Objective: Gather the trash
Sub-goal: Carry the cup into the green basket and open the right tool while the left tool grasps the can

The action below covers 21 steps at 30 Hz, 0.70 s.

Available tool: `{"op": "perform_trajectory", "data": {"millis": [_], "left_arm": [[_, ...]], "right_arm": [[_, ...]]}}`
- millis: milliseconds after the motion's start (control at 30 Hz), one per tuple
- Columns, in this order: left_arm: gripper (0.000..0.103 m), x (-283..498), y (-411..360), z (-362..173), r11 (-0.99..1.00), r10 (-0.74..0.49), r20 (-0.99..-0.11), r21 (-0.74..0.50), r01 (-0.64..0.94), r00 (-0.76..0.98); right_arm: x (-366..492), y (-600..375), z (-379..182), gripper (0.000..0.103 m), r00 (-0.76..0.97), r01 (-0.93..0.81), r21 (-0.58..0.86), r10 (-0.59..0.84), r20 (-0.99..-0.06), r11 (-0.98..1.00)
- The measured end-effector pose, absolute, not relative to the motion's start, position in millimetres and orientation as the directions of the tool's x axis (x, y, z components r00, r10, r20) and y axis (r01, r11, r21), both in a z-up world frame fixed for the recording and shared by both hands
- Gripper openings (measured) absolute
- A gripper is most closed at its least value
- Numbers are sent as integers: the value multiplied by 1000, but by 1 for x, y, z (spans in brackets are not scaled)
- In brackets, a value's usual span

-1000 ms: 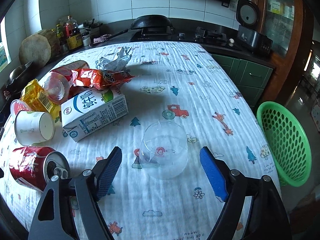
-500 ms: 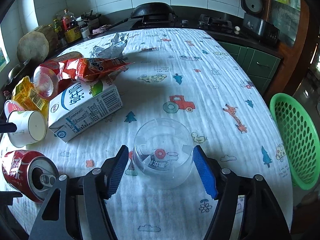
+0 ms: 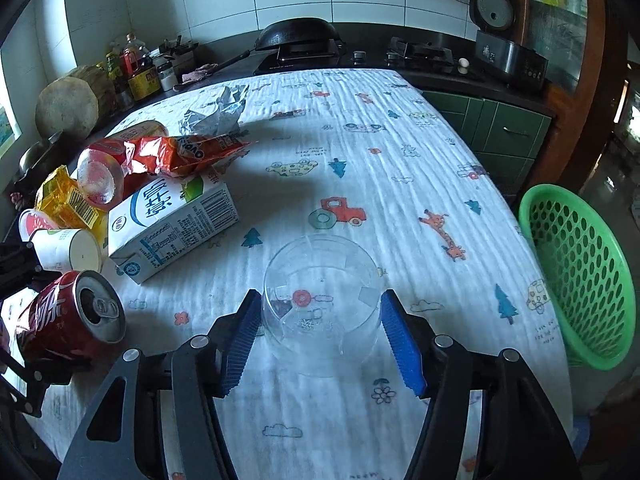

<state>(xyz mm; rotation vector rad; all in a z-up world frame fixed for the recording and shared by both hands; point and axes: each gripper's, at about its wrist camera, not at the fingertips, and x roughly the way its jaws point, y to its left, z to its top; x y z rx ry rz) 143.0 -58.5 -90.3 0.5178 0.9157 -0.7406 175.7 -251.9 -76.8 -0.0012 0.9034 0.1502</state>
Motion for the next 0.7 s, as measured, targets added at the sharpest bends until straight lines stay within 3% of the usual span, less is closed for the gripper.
{"op": "perform_trajectory", "data": {"millis": [467, 700], "left_arm": [[61, 154, -115, -37, 635, -457, -772, 64, 770, 442], [61, 185, -178, -20, 623, -494, -751, 47, 781, 439]], "right_arm": [[193, -429, -56, 60, 614, 253, -31, -185, -767, 967], [205, -501, -85, 60, 531, 359, 16, -191, -826, 933]]}}
